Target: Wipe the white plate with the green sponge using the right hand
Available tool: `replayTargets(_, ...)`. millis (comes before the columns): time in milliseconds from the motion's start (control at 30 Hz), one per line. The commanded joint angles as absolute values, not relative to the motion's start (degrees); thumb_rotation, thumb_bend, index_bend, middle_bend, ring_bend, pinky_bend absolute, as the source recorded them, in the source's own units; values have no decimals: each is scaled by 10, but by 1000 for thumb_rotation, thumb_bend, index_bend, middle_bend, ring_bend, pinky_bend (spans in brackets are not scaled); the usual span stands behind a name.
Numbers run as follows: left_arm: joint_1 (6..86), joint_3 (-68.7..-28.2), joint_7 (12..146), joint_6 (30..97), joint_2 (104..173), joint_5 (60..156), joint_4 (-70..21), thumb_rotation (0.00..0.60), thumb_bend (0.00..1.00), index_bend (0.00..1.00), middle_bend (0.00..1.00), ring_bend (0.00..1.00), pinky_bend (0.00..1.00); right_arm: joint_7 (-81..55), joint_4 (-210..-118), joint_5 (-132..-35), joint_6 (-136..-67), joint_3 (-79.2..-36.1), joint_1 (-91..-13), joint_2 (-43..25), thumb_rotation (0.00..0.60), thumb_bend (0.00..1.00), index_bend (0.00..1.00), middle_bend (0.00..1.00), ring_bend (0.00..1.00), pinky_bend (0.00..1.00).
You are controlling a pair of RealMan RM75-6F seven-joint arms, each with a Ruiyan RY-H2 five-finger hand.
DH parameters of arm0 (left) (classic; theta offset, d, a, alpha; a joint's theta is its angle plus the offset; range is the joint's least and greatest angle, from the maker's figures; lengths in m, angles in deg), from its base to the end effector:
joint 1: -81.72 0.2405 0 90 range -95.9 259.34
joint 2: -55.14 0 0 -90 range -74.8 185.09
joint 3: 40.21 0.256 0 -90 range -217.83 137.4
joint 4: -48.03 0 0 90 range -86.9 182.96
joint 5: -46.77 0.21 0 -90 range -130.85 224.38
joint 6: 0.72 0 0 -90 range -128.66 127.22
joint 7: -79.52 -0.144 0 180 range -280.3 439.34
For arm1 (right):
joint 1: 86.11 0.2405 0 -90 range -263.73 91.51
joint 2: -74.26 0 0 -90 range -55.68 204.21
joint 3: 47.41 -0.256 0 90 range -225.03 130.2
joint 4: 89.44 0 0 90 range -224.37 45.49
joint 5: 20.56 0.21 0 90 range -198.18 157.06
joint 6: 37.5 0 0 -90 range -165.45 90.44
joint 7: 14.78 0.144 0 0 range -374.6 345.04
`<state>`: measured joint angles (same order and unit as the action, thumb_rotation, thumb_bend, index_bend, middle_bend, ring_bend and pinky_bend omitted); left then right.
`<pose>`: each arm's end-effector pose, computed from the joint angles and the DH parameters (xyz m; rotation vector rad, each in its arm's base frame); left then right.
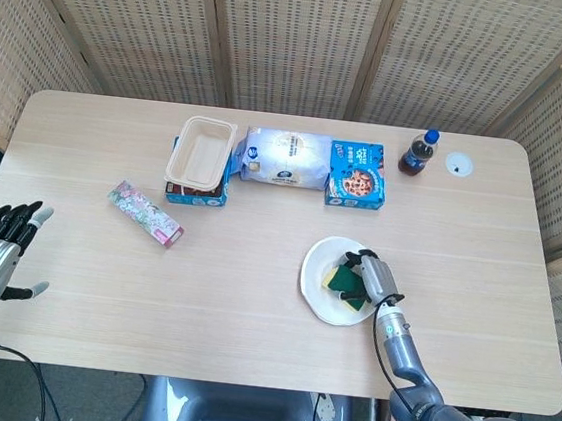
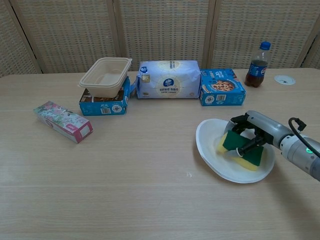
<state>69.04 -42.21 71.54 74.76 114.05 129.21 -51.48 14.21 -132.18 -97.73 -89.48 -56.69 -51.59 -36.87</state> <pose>-0.2841 0.2143 0.1548 -1.5615 -0.8871 -0.7890 -0.2511 -0.3412 -0.0900 1.4877 -1.5006 1.1021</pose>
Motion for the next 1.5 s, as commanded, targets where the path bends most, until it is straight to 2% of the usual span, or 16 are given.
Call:
replayTargets(33,690,-422,716,748,1141,1292,-515,600,0,0,0,0,0,146,-1335,-985,-911,-570,-516,-361,600,148,496,556,369,132)
replayTargets(267,690,-422,717,748,1139,1293,-516,600,0,0,0,0,0,129,-1423,-1031,-1008,-584,-513,-306,600,148,496,556,369,132)
replayTargets(500,690,-421,717,747,1139,1295,-516,600,0,0,0,0,0,27,-1477,-1054,-1035,-573,-513,-260,600,185,496,556,369,132)
replayTargets(800,690,-420,715,747,1140,1296,-518,600,0,0,0,0,0,-243,-1490,-1084,-1017,-525,-509,-217,600,203,496,493,369,132)
replayTargets(1167,689,-419,711,744,1141,1293,-519,600,0,0,0,0,0,-462,-1511,-1116,-1027,-492,-513,-198,600,209,496,456,369,126)
replayTargets(1367,690,-419,710,745,1141,1293,-520,600,0,0,0,0,0,-545,-1502,-1145,-1024,-471,-508,-201,600,255,497,428,353,101)
replayTargets(1500,689,-418,707,743,1142,1292,-520,600,0,0,0,0,0,-548,-1522,-1128,-980,-473,-496,-199,600,297,496,393,330,64)
